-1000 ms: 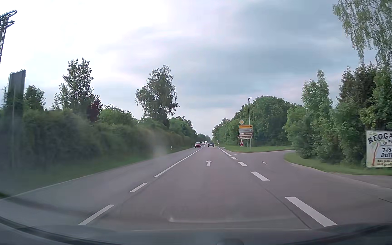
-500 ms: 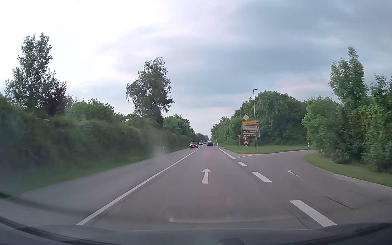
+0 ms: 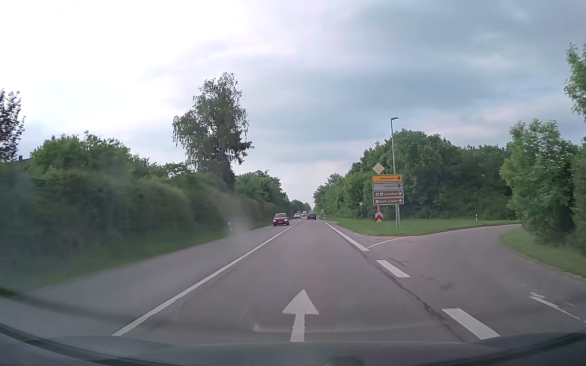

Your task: Follow the waypoints while adhering to traffic rules and regulations

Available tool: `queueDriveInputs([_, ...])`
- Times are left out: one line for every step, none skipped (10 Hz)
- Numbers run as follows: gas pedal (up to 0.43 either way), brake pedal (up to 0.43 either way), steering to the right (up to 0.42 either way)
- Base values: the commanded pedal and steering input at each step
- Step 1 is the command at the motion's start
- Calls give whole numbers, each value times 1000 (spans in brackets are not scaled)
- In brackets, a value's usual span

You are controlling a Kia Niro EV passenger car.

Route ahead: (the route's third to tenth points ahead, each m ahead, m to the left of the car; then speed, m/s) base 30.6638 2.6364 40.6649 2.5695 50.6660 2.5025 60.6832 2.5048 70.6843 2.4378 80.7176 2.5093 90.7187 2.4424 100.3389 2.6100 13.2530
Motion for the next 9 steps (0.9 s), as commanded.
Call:
queueDriveInputs([138, 0, 0])
queueDriveInputs([138, 0, 0])
queueDriveInputs([138, 0, 0])
queueDriveInputs([138, 0, 0])
queueDriveInputs([138, 0, 0])
queueDriveInputs([138, 0, 0])
queueDriveInputs([138, 0, 0])
queueDriveInputs([138, 0, 0])
queueDriveInputs([130, 0, 0])
